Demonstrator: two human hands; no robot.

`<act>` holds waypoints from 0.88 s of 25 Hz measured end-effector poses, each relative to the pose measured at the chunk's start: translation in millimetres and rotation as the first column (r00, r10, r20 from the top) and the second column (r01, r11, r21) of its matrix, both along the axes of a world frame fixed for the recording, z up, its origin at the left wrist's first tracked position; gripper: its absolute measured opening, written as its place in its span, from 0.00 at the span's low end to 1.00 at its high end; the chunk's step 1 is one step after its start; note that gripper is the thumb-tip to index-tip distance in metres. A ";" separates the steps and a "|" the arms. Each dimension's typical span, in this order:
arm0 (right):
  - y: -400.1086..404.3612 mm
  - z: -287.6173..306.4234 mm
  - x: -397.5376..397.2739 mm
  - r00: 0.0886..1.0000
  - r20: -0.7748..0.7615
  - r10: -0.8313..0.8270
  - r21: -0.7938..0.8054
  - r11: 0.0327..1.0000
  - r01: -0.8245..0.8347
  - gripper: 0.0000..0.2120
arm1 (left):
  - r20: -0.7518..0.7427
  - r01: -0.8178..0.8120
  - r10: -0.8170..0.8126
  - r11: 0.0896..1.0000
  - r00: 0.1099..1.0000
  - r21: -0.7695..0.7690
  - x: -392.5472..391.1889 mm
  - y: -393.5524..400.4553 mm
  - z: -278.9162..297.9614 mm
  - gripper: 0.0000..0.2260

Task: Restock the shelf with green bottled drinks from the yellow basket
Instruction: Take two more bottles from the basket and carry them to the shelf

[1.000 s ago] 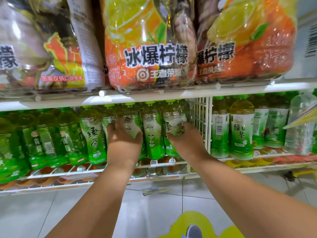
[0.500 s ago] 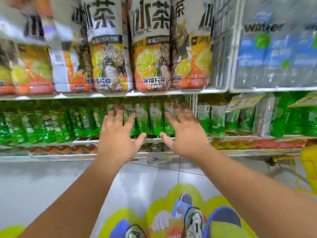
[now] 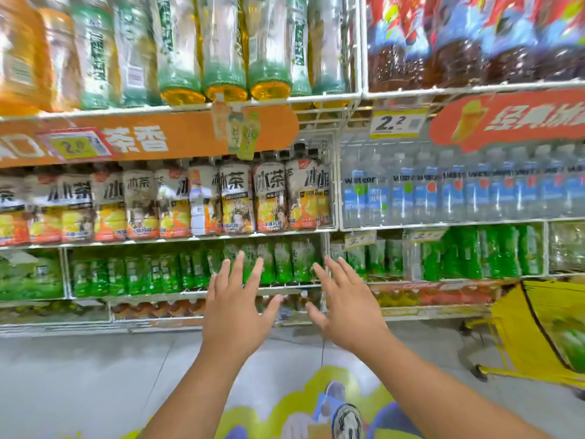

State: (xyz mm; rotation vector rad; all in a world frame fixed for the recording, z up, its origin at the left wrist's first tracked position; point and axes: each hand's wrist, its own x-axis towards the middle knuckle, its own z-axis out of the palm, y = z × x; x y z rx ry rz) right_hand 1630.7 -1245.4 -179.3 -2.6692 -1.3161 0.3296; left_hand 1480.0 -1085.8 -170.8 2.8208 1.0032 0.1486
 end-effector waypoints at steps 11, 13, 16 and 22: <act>-142.6 73.9 -124.5 0.961 0.018 -0.275 0.133 0.954 0.270 0.38 | 0.074 0.237 -0.233 0.970 0.970 -0.060 -69.0 -124.6 45.0 0.33; -171.1 82.2 -127.4 0.945 0.041 -0.323 0.141 0.939 0.315 0.39 | 0.096 0.282 -0.274 0.957 0.957 -0.075 -67.7 -152.5 47.7 0.33; -225.6 90.9 -120.9 0.914 0.074 -0.398 0.163 0.909 0.383 0.34 | 0.105 0.351 -0.345 0.935 0.933 -0.049 -49.1 -198.7 56.5 0.34; -358.8 102.2 -71.9 0.853 0.101 -0.512 0.214 0.848 0.484 0.38 | 0.134 0.463 -0.453 0.885 0.881 -0.046 30.3 -320.3 78.0 0.35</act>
